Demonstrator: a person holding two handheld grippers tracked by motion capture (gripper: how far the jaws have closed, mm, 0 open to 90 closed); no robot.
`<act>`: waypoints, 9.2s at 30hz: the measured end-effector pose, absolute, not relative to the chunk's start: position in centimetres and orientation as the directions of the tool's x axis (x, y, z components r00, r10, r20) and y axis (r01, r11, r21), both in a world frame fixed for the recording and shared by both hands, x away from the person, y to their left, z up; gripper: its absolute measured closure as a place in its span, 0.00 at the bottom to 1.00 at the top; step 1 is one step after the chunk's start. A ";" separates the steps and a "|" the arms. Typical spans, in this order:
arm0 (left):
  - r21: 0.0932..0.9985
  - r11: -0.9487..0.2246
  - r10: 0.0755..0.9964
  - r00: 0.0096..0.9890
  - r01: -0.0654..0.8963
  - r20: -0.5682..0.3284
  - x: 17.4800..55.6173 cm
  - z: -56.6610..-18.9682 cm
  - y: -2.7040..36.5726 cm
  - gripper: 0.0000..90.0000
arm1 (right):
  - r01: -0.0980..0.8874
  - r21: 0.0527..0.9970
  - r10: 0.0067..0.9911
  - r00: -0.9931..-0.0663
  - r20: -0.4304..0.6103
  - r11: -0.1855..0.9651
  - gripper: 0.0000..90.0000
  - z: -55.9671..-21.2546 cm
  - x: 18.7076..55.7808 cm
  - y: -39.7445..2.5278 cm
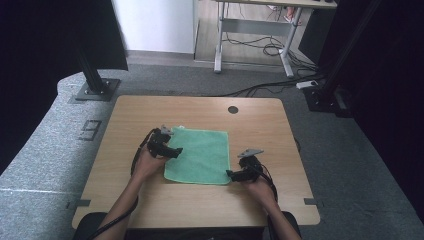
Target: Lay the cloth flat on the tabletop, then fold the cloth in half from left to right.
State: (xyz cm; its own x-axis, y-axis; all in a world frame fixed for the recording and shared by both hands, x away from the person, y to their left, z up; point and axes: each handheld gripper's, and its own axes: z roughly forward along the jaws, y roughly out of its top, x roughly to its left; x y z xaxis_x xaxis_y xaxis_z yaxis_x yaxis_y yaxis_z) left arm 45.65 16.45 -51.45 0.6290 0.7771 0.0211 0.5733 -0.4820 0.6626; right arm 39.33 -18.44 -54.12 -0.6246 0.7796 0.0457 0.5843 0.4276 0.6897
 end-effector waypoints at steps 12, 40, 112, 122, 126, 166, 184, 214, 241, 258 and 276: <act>0.639 -0.508 0.775 0.630 0.578 0.047 40.3 -53.3 19.3 0.16 | 0.589 0.678 0.801 -0.599 0.000 0.440 0.22 -54.1 41.7 -17.5; 0.668 -0.470 0.773 0.634 0.576 -0.003 40.5 -53.5 18.6 0.16 | 0.596 0.693 0.821 -0.571 0.012 0.405 0.22 -54.0 42.0 -19.5; 0.658 -0.464 0.791 0.611 0.592 0.008 37.9 -53.9 22.1 0.00 | 0.586 0.729 0.833 -0.551 0.039 0.353 0.00 -54.1 38.0 -22.8; 0.698 -0.456 0.779 0.627 0.553 0.011 41.8 -52.1 19.2 0.00 | 0.565 0.741 0.809 -0.585 0.050 0.363 0.01 -52.6 37.7 -20.6; 0.687 -0.461 0.785 0.619 0.561 0.021 43.3 -52.9 18.0 0.00 | 0.563 0.731 0.805 -0.592 0.033 0.385 0.01 -52.9 37.5 -19.9; 0.641 -0.510 0.762 0.648 0.574 0.026 39.2 -54.0 15.2 0.00 | 0.631 0.687 0.863 -0.504 0.012 0.359 0.06 -55.1 38.4 -23.7; 0.688 -0.425 0.826 0.563 0.589 0.029 45.3 -52.4 18.1 0.01 | 0.608 0.716 0.865 -0.502 0.014 0.342 0.00 -55.7 38.3 -23.9; 0.672 -0.365 0.873 0.488 0.644 0.007 50.9 -54.8 18.9 0.02 | 0.608 0.717 0.864 -0.503 0.015 0.342 0.00 -55.7 38.3 -24.0; 0.664 -0.347 0.880 0.474 0.663 -0.013 51.1 -54.8 19.1 0.00 | 0.558 0.740 0.797 -0.602 0.051 0.374 0.13 -53.7 37.8 -20.6; 0.663 -0.347 0.881 0.472 0.664 -0.012 51.1 -54.8 19.1 0.00 | 0.500 0.725 0.643 -0.759 0.104 0.474 0.14 -53.3 37.0 -14.2; 0.666 -0.343 0.883 0.470 0.663 -0.014 51.1 -54.9 19.0 0.00 | 0.404 0.701 0.451 -0.883 0.130 0.588 0.30 -53.0 34.9 -6.8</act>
State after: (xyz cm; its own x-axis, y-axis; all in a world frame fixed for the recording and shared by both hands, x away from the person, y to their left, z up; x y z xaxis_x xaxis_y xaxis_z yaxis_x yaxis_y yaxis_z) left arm 51.07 19.05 -54.87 0.4700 0.8825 -0.0138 0.6628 -0.3425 0.6659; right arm 34.94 -6.81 -52.97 -0.8830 0.4511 0.1301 0.4038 0.5883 0.7006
